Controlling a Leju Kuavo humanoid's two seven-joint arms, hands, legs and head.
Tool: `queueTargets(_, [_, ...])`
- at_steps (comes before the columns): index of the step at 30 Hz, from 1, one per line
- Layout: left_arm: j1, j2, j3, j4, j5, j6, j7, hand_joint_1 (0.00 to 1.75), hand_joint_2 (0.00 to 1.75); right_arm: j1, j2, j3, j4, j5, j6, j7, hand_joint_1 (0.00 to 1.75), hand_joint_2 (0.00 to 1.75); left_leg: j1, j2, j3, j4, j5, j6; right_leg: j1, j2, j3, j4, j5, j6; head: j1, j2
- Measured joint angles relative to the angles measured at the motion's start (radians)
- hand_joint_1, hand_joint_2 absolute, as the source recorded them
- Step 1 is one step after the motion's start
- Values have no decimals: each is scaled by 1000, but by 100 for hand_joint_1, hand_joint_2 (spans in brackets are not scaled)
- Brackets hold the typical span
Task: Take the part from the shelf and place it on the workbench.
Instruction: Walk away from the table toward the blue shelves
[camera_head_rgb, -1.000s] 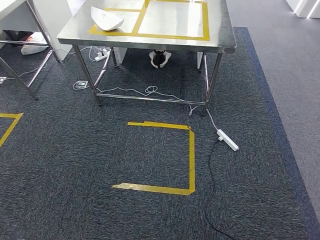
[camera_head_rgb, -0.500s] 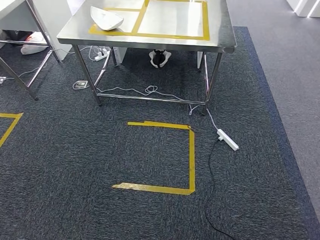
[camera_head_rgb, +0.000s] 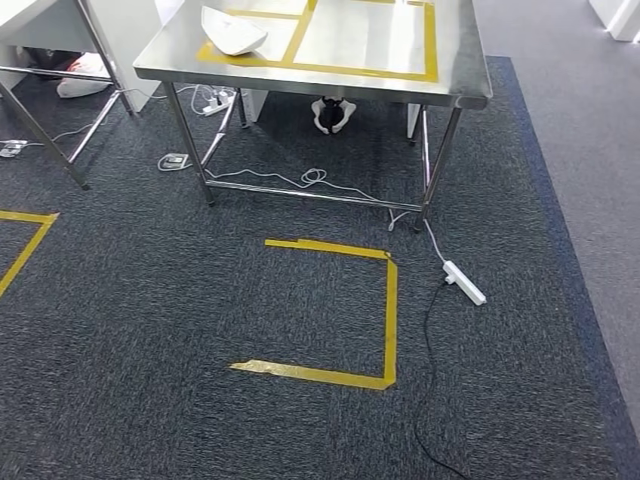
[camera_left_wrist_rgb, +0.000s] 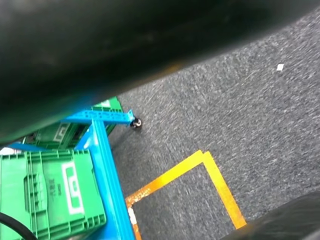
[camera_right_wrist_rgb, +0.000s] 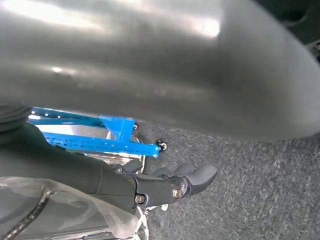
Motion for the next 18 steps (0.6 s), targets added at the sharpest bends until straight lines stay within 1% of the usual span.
queueTargets(1, [0, -1, 1, 0, -1, 0, 0, 0, 0, 0, 0, 0, 0, 1, -1, 1, 0, 0, 1, -11, -2, 5, 0, -4, -4, 13, 38, -74, 37, 1, 0, 0])
queueTargets(2, [-1, -1, 2, 0, -2, 0, 0, 0, 0, 0, 0, 0, 0, 1, -2, 1, 0, 0, 1, -22, -5, 11, -1, -10, -7, 33, 74, -146, 62, 1, 0, 0])
queueTargets(3, [-2, -2, 3, 0, -2, 0, 0, 0, 0, 0, 0, 0, 0, 2, -3, 1, 0, 0, 1, -32, -9, 16, -1, -16, -8, 50, 100, -200, 77, -1, 0, 0])
queueTargets(4, [-3, -2, 4, -1, -3, -1, 0, 0, 0, 0, 0, 0, -1, 2, -3, 1, 0, 0, 1, -41, -14, 21, 0, -24, -8, 62, 113, -227, 79, -5, 0, 0])
queueTargets(5, [-3, -2, 4, -1, -3, -1, 0, 0, 0, -1, 0, 0, -1, 3, -3, 1, 0, 0, 2, -50, -18, 22, 2, -31, -6, 62, 113, -231, 75, -11, -1, 0])
queueTargets(6, [-1, -2, 5, -1, -3, -1, 0, 0, 0, -1, 0, 0, -1, 3, -3, 1, 0, 0, 4, -59, -21, 21, 6, -39, -5, 52, 114, -230, 79, -20, -1, 0])
queueTargets(7, [1, -2, 5, -1, -3, -1, 0, 0, 0, -1, 0, 0, -1, 4, -4, 2, 0, 0, 6, -60, -25, 24, 6, -44, -4, 41, 117, -231, 83, -28, -1, 0])
queueTargets(8, [2, -2, 6, -1, -3, -1, 0, 0, 0, -2, 0, 0, -1, 4, -5, 2, 0, 0, 8, -49, -32, 36, -4, -50, -5, 29, 119, -233, 87, -37, -2, 0])
queueTargets(9, [3, -2, 6, -1, -4, 0, 0, 0, 0, -1, 0, 0, -1, 4, -5, 2, 0, 0, 8, -31, -46, 66, -25, -54, -6, 17, 120, -236, 91, -43, -6, 0])
queueTargets(10, [2, -2, 6, -1, -5, 0, 0, 0, 0, 0, 0, 0, -2, 4, -6, 2, 0, 0, 9, -8, -67, 116, -58, -58, -6, 5, 118, -236, 94, -47, -9, 0])
queueTargets(11, [2, -2, 7, -1, -7, 0, 0, 0, 0, 1, 0, 0, -2, 4, -6, 2, 0, 0, 10, 10, -95, 183, -96, -63, -5, -8, 116, -236, 94, -49, -12, 0])
queueTargets(12, [1, -2, 7, -1, -10, 0, 0, 0, 0, 2, 0, 0, -2, 5, -6, 2, 0, 0, 11, 18, -122, 250, -127, -66, -4, -22, 115, -235, 94, -50, -14, 0])
queueTargets(13, [1, -2, 9, -1, -13, 0, 0, 0, 0, 3, 0, 0, -3, 5, -6, 2, 0, 0, 12, 22, -139, 296, -143, -69, -3, -36, 113, -235, 94, -50, -13, 0])
queueTargets(14, [2, -2, 11, -1, -16, 0, 0, 0, 0, 2, 0, 0, -3, 5, -7, 2, 0, 0, 13, 25, -140, 308, -140, -70, -3, -50, 113, -234, 94, -49, -14, 0])
queueTargets(15, [4, -2, 13, -1, -18, 0, 0, 0, 0, 1, 0, 0, -4, 6, -8, 2, 0, 0, 13, 28, -120, 279, -118, -69, -2, -62, 113, -234, 93, -48, -14, 0])
queueTargets(16, [5, -2, 14, -1, -20, 0, 0, 0, 0, 0, 0, 0, -4, 6, -10, 1, 0, 0, 13, 39, -84, 215, -85, -66, -2, -73, 115, -234, 92, -47, -14, 0])
queueTargets(17, [5, -2, 16, -2, -21, 0, 0, 0, 0, -1, 0, 0, -5, 6, -11, 1, 0, 0, 11, 63, -45, 141, -58, -63, -2, -84, 117, -234, 90, -44, -14, 0])
queueTargets(18, [3, -2, 17, -2, -23, 0, 0, 0, 0, -2, 0, 0, -5, 7, -12, 1, 0, 0, 7, 85, -13, 79, -39, -57, 1, -94, 119, -233, 87, -40, -14, 0])
